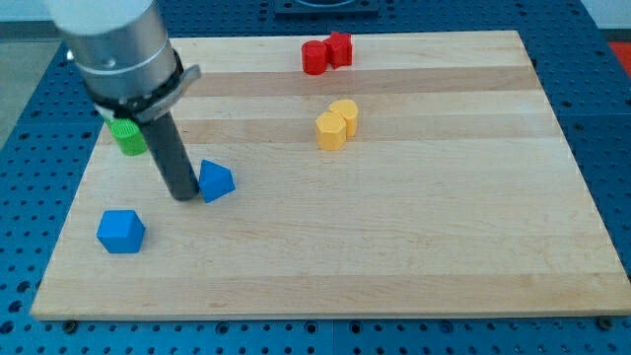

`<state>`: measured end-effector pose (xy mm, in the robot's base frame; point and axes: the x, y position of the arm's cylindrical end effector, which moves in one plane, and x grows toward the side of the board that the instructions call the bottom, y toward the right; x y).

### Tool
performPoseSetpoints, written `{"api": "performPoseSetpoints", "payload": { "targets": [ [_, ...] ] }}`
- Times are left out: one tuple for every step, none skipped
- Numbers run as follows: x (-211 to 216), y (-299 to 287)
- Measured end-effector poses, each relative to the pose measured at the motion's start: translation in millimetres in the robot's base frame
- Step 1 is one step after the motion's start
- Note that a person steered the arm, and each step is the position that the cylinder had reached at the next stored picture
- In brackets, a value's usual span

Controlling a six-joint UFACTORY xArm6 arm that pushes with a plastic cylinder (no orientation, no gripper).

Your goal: Place the triangle at the top left corner of the board

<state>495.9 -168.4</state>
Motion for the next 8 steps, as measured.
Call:
{"api": "performPoseSetpoints", "payload": {
  "targets": [
    [16,29],
    [-32,55],
    [-93,52],
    [-101,50],
    [-70,73],
    [-44,77],
    [-24,55],
    [-10,12]
  ]
}}
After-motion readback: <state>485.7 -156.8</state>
